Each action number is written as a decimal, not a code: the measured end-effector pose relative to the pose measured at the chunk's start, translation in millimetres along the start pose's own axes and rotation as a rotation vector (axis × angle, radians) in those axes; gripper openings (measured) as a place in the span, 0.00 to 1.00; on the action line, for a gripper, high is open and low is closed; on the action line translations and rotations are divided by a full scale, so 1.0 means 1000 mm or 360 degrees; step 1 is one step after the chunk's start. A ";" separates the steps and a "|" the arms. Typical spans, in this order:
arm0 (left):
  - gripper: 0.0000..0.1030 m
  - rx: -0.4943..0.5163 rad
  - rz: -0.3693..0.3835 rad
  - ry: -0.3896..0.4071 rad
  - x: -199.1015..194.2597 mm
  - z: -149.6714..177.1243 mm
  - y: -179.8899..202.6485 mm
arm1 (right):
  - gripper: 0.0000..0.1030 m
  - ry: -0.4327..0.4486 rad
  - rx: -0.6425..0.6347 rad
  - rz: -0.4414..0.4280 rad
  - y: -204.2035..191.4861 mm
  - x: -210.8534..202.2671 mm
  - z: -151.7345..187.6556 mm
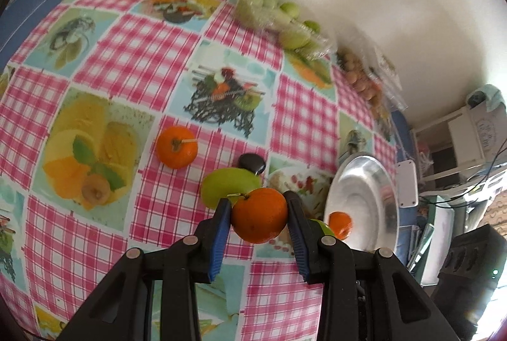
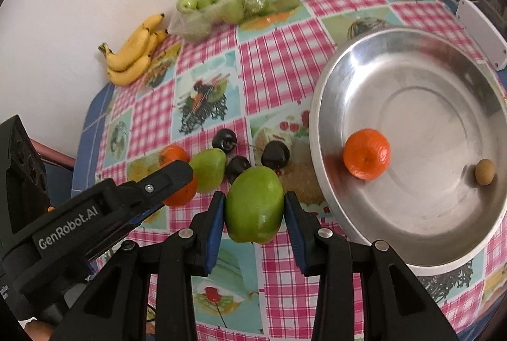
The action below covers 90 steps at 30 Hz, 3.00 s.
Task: Organize fruits
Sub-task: 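Lift the mandarin with the left tool while the right tool lifts the green mango, then carry the mandarin in the left tool while the right tool carries the mango over the bowl, then open the left tool to drop the mandarin while the right tool drops the mango into the bowl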
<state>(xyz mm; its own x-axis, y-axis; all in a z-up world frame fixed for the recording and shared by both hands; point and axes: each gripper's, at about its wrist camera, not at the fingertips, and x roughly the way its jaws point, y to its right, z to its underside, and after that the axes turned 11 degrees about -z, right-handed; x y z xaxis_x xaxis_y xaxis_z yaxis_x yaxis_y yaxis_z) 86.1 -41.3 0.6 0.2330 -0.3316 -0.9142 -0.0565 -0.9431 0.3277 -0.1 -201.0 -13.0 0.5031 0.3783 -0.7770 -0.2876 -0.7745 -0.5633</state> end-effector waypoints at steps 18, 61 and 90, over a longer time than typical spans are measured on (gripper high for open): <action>0.37 0.0180 0.0057 -0.0017 0.011 0.018 0.055 | 0.38 0.0166 0.0186 0.0174 0.054 -0.043 -0.012; 0.37 0.0612 -0.0031 -0.0238 0.077 0.082 0.151 | 0.38 0.0189 0.0502 0.0411 0.150 -0.060 -0.015; 0.46 0.0484 -0.0197 0.0007 0.038 0.044 0.110 | 0.39 0.0309 0.0350 0.0423 0.118 -0.089 -0.019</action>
<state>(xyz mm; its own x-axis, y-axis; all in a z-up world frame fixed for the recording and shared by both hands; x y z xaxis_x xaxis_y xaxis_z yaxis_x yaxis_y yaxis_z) 45.7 -158.8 -8.3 0.2602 -0.2144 -0.9414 -0.3146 -0.9407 0.1273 -63.0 -335.7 -5.2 0.5263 0.0598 -0.8482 -0.5858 -0.6976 -0.4126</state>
